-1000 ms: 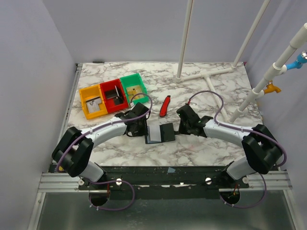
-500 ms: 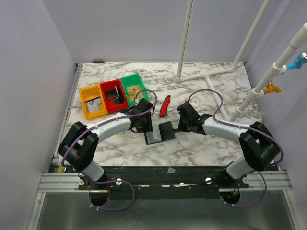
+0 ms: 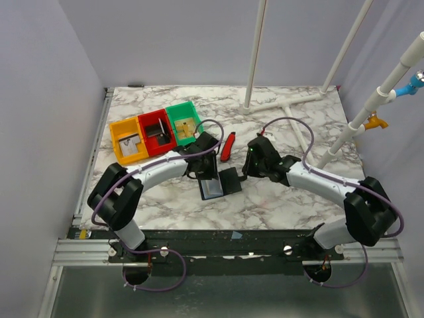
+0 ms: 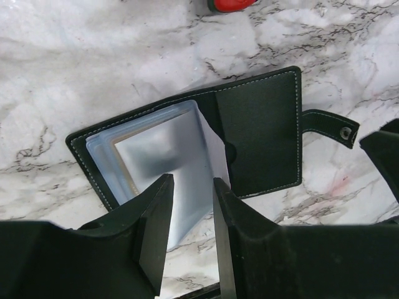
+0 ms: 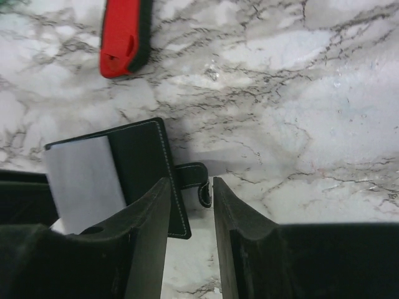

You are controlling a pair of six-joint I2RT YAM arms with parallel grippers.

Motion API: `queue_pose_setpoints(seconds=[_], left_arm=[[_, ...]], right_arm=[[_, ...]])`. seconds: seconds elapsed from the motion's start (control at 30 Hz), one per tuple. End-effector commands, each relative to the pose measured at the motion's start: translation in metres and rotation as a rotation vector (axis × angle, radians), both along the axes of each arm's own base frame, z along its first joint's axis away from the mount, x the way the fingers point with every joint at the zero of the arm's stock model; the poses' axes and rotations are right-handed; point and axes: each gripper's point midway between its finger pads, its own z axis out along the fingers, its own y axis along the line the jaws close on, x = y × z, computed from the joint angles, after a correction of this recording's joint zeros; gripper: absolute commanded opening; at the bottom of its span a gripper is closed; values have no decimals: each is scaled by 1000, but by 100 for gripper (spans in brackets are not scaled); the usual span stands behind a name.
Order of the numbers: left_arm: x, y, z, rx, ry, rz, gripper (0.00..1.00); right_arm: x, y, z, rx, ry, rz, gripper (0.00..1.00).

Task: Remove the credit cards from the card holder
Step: Open the card holder at the center of the board.

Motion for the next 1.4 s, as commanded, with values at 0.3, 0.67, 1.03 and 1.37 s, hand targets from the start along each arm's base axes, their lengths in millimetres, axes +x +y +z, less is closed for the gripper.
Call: queue_pose_setpoints(seconds=[0.3, 0.67, 1.03, 1.37], left_arm=[[15, -53, -6, -57, 32, -90, 32], [23, -64, -5, -53, 28, -91, 31], [41, -18, 38, -54, -73, -14, 35], [28, 53, 25, -32, -73, 116, 36]], right_arm=[[2, 7, 68, 100, -124, 52, 26], [-16, 29, 63, 124, -101, 137, 26], [-41, 98, 53, 63, -112, 332, 30], [-51, 131, 17, -153, -108, 443, 51]])
